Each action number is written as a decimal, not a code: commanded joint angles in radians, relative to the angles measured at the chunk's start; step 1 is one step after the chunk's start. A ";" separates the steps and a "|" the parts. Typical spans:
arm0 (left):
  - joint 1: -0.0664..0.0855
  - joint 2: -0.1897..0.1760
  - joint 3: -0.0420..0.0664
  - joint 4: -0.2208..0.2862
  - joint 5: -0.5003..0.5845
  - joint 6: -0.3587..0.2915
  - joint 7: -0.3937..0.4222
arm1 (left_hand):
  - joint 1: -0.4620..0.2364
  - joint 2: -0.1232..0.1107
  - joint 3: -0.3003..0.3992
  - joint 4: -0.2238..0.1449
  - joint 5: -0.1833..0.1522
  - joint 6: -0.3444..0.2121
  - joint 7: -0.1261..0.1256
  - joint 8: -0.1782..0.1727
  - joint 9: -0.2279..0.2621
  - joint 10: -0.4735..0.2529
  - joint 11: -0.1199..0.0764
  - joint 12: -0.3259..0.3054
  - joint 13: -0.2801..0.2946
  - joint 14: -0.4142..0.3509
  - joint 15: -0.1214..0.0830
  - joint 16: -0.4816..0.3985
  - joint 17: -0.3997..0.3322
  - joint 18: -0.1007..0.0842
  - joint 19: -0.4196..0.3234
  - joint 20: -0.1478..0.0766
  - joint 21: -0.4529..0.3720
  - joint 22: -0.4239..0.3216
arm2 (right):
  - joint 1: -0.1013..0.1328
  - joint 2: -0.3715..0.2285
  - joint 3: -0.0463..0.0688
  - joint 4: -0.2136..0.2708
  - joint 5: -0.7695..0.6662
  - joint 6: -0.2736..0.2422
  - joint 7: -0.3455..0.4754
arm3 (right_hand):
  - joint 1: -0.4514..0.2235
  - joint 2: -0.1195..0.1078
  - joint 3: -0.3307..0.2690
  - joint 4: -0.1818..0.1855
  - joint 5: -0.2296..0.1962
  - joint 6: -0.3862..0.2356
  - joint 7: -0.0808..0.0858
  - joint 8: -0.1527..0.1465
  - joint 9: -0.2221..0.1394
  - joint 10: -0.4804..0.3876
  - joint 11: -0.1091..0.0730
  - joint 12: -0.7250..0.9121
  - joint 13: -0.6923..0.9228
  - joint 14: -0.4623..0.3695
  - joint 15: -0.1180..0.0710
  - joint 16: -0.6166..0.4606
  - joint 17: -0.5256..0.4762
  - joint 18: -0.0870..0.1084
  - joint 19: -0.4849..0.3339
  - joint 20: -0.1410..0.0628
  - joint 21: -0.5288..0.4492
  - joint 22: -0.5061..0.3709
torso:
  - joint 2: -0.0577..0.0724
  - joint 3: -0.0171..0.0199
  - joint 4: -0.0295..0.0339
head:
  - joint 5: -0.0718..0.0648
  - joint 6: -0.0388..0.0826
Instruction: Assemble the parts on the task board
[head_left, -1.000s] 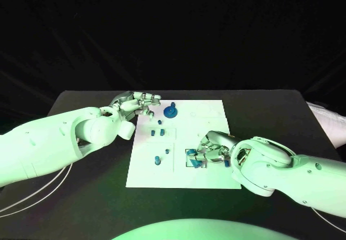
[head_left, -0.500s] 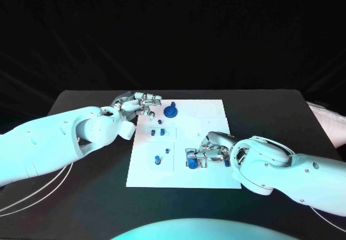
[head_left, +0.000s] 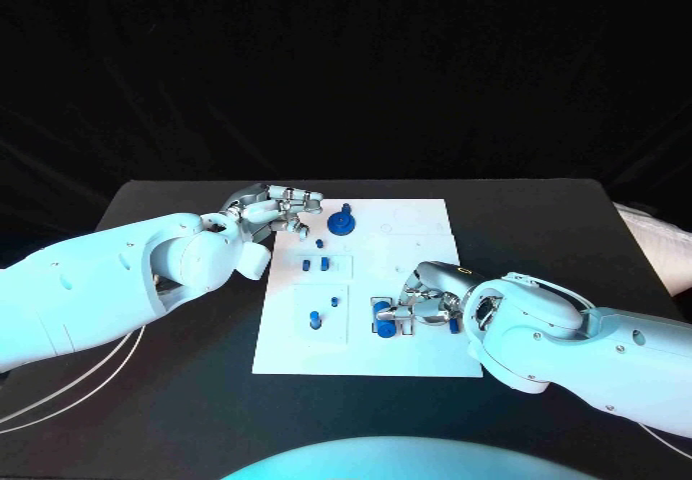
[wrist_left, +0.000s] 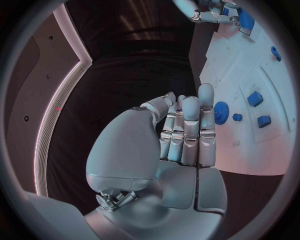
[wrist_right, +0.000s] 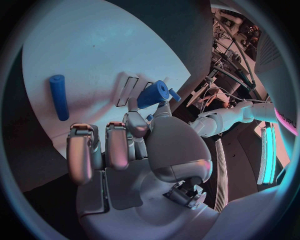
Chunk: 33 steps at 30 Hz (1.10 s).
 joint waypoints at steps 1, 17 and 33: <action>0.000 0.000 0.001 0.002 0.003 0.021 -0.001 | 0.003 0.002 -0.001 -0.006 0.005 -0.006 -0.001 0.003 -0.001 -0.006 -0.001 0.007 0.002 -0.005 0.001 -0.007 -0.001 0.019 0.000 0.003 -0.007 -0.001 | -0.002 -0.003 0.000 0.009 -0.032 -0.001 0.034 | 0.028 -0.006 0.003 -0.012 -0.006 0.004 0.002 -0.006 0.005 0.005 0.006 -0.007 0.003 0.058 -0.007 0.005 0.002 -0.019 0.009 -0.007 0.002 0.089 | 0.000 0.0000 -0.0006 | 0.002 -0.002; -0.001 -0.003 0.000 -0.001 -0.004 0.026 -0.005 | 0.002 0.002 -0.001 -0.006 0.005 -0.007 0.000 0.002 -0.002 -0.007 0.000 0.007 0.002 -0.006 0.001 -0.007 -0.002 0.019 0.000 0.003 -0.007 -0.001 | -0.002 -0.035 0.001 0.044 -0.006 -0.031 0.081 | 0.037 0.009 0.001 0.002 -0.005 0.007 0.001 -0.011 0.019 0.012 0.004 -0.004 0.017 0.060 -0.009 0.012 0.011 -0.020 0.012 -0.008 0.006 0.096 | -0.001 -0.0011 -0.0013 | 0.003 -0.003; -0.002 -0.002 0.000 -0.001 -0.005 0.031 -0.008 | 0.002 0.002 0.000 -0.006 0.005 -0.007 0.000 0.003 -0.002 -0.008 0.000 0.007 0.002 -0.006 0.002 -0.008 -0.003 0.019 0.000 0.003 -0.007 -0.002 | -0.003 -0.021 0.002 0.008 -0.024 0.013 0.063 | 0.245 0.070 0.092 -0.126 -0.046 0.008 -0.002 -0.024 0.043 0.015 0.000 -0.016 0.032 0.060 -0.013 0.014 0.016 -0.021 0.014 -0.012 0.008 0.101 | 0.000 -0.0015 0.0014 | 0.001 -0.002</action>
